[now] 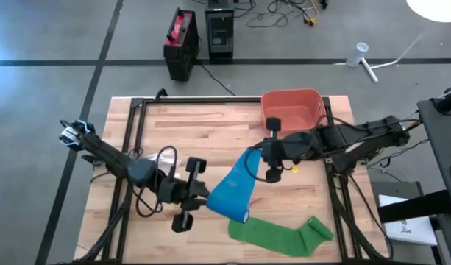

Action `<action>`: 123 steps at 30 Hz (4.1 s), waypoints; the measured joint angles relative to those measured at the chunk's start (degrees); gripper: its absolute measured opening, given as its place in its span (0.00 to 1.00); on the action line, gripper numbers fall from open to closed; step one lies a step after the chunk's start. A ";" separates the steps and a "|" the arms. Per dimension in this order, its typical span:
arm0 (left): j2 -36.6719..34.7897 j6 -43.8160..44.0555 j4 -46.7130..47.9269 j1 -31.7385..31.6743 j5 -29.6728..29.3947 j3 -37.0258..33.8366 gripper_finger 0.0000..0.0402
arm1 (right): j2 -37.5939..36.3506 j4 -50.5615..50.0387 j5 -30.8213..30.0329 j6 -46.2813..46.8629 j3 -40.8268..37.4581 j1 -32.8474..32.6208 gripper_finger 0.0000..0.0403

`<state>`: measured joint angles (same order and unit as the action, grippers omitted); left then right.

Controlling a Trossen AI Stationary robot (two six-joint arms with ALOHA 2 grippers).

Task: Roll bandage
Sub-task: Roll the blue bandage

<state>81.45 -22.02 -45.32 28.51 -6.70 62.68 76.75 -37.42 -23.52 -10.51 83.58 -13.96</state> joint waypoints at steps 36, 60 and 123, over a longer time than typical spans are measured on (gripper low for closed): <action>-10.30 -0.87 12.17 -10.43 -16.71 2.75 0.01 | -1.73 3.17 5.52 3.95 -4.60 -8.08 0.00; -11.17 16.51 15.41 -12.81 -3.55 2.75 0.01 | -2.93 -0.18 -6.47 1.74 -4.65 -13.42 0.00; 8.02 12.36 33.24 -5.29 -15.59 2.53 0.01 | -3.15 9.58 -0.49 -2.50 3.35 -3.83 0.00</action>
<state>89.47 -9.66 -12.07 23.22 -22.28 65.21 73.60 -27.84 -24.01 -13.02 86.94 -17.78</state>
